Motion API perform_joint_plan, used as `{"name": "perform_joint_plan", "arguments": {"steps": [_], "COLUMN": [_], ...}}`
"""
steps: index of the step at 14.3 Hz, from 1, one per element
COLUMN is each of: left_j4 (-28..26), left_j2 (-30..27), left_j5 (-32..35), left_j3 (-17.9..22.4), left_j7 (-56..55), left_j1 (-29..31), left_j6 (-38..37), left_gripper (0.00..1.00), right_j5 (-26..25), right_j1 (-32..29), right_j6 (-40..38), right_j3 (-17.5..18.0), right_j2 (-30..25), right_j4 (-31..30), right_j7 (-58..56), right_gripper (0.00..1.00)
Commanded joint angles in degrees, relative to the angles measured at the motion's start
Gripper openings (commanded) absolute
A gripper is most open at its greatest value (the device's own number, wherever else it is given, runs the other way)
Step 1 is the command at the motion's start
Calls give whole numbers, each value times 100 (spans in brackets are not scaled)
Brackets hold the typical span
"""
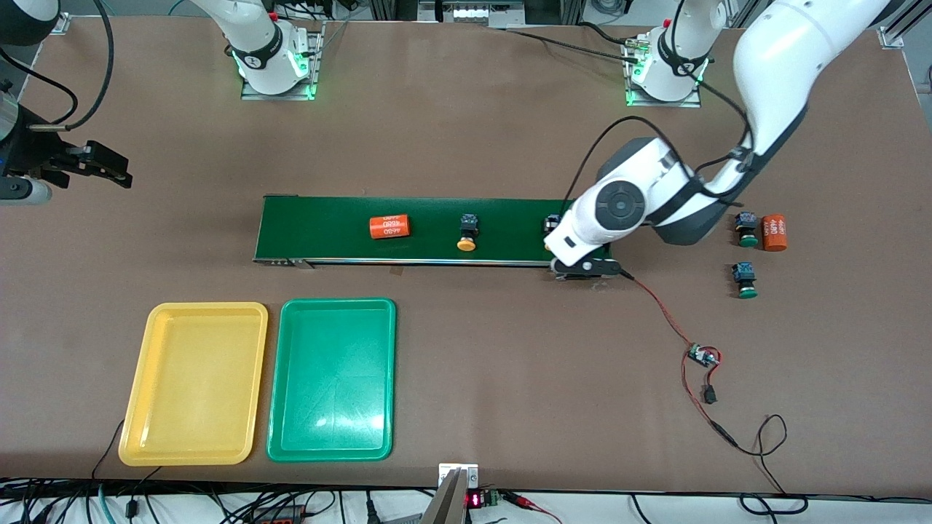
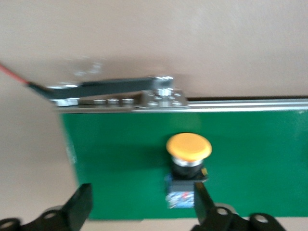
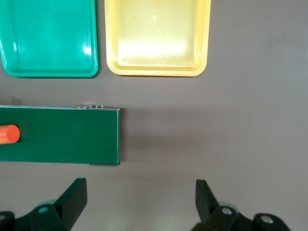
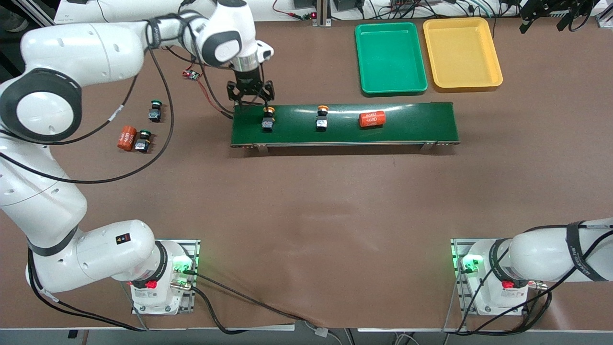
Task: Sort buttons by color to trays
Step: 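Place the second yellow-cap button on the conveyor belt with the left gripper, then grasp the yellow button with the right gripper while the left gripper grasps green button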
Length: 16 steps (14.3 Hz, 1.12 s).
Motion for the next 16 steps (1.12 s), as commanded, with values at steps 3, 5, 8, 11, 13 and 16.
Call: {"name": "perform_joint_plan", "arguments": {"steps": [3, 5, 8, 11, 13, 16], "left_j4": [1075, 1129, 1120, 1051, 858, 262], "left_j2": [-167, -158, -140, -79, 70, 89], "left_j5": [14, 40, 154, 538, 761, 1119], "left_j3": [-116, 50, 480, 1086, 1123, 1263], "left_j7": [50, 93, 1222, 2104, 2579, 2686], "left_j1": [646, 1076, 1412, 1457, 1762, 2053], "left_j6": [-1575, -1595, -1604, -1368, -1016, -210], "left_gripper": [100, 100, 100, 100, 100, 100], "right_j5": [-22, -31, 197, 285, 548, 611], "right_j1": [-47, 119, 795, 1611, 2182, 2764], "right_j6": [-42, -33, 281, 608, 827, 1327], "right_j3": [30, 83, 136, 145, 145, 145], "right_j2": [146, 164, 497, 927, 1252, 1630], "right_j4": [64, 73, 81, 73, 64, 90], "right_j7": [25, 25, 515, 1376, 1571, 2308], "right_gripper": [100, 100, 100, 100, 100, 100]}}
